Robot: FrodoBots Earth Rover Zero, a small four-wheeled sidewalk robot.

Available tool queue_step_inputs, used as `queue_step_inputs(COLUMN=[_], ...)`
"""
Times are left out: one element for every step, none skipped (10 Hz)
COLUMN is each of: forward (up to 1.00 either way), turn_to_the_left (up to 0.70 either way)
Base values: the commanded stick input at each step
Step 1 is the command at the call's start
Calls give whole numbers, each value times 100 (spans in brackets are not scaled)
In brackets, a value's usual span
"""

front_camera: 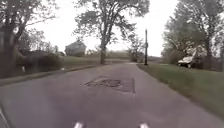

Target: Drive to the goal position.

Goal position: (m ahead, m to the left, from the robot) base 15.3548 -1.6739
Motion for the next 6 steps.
queue_step_inputs(forward=[100, 100, 100, 100, 100, 100], turn_to_the_left=[0, 0, -5, -14, -33, -40])
